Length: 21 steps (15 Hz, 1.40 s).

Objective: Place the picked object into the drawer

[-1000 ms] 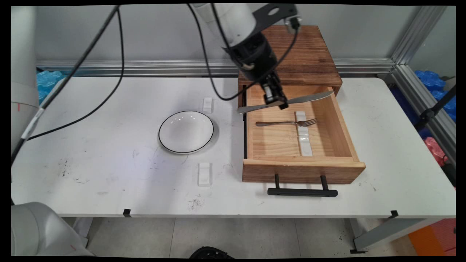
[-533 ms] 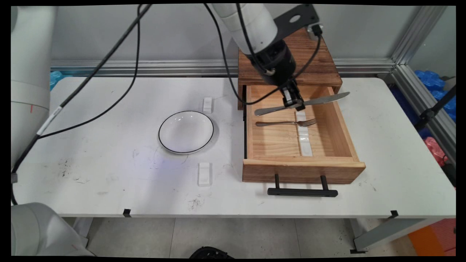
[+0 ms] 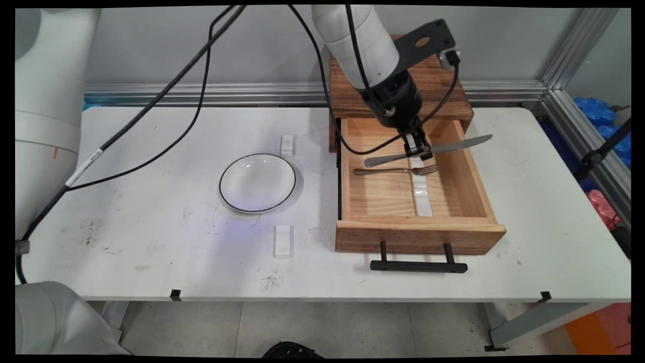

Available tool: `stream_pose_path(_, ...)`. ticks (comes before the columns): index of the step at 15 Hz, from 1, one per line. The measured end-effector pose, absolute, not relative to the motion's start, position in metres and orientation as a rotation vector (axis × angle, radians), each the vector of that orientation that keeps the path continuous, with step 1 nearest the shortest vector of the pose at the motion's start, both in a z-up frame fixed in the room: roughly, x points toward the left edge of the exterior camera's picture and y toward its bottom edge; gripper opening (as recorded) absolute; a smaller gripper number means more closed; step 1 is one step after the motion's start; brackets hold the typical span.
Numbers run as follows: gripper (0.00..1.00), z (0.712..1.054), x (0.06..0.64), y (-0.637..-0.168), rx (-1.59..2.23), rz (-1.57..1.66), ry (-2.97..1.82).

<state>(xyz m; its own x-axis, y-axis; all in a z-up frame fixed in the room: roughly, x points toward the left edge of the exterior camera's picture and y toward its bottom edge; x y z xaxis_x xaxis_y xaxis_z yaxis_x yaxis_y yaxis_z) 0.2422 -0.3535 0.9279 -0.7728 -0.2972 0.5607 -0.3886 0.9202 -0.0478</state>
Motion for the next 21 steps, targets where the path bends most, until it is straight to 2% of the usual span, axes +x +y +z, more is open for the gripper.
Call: stream_pose_path(21, 0.0, 0.859, 0.244, -0.357, 0.513, 0.165, -2.544)
